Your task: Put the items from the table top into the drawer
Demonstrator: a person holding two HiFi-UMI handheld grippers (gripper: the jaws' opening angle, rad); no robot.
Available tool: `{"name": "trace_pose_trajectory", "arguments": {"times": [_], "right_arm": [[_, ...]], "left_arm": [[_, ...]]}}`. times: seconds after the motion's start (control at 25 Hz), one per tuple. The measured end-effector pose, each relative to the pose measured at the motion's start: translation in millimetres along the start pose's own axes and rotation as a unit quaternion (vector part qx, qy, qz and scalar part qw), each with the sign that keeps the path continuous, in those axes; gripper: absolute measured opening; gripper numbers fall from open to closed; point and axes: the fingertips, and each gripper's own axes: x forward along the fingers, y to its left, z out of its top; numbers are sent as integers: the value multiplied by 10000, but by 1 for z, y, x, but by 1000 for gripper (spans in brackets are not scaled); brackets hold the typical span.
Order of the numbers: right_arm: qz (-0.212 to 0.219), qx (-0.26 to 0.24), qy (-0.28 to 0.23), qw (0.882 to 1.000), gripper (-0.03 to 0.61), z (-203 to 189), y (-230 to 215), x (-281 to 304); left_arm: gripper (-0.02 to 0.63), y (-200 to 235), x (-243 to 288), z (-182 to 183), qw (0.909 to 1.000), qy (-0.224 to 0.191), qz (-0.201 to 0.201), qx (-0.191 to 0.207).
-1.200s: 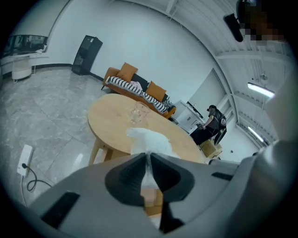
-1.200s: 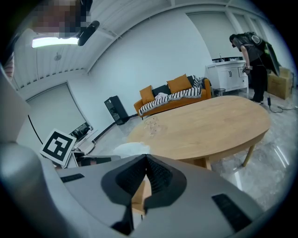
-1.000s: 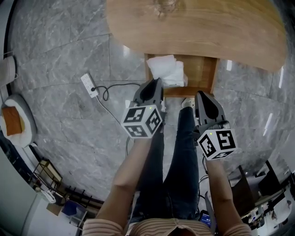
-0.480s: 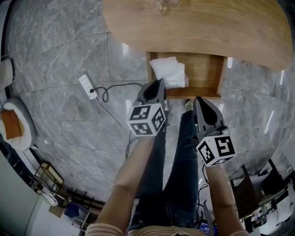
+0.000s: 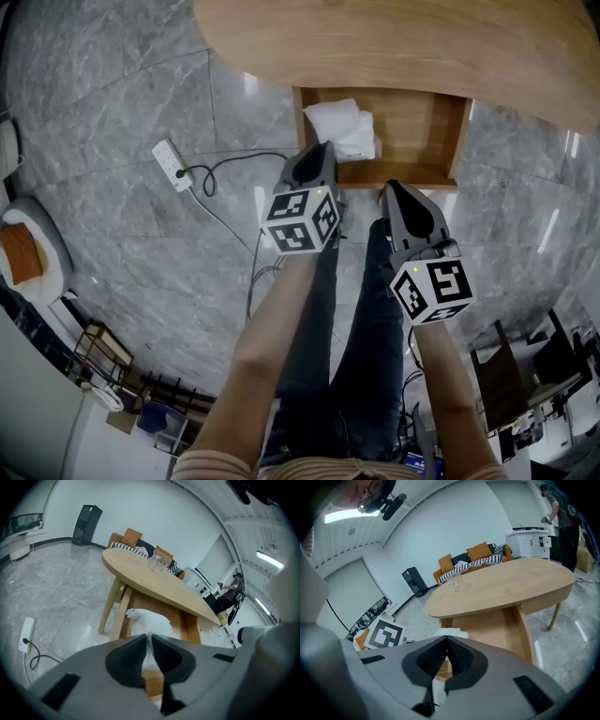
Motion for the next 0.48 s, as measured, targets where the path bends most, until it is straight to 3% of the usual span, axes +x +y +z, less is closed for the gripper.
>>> {"name": "trace_pose_trajectory", "arguments": {"times": [0.48], "right_arm": [[-25,28,203,9998,9,-15,-12,14]], "left_arm": [[41,9,28,-18,9994,295,151,72]]}}
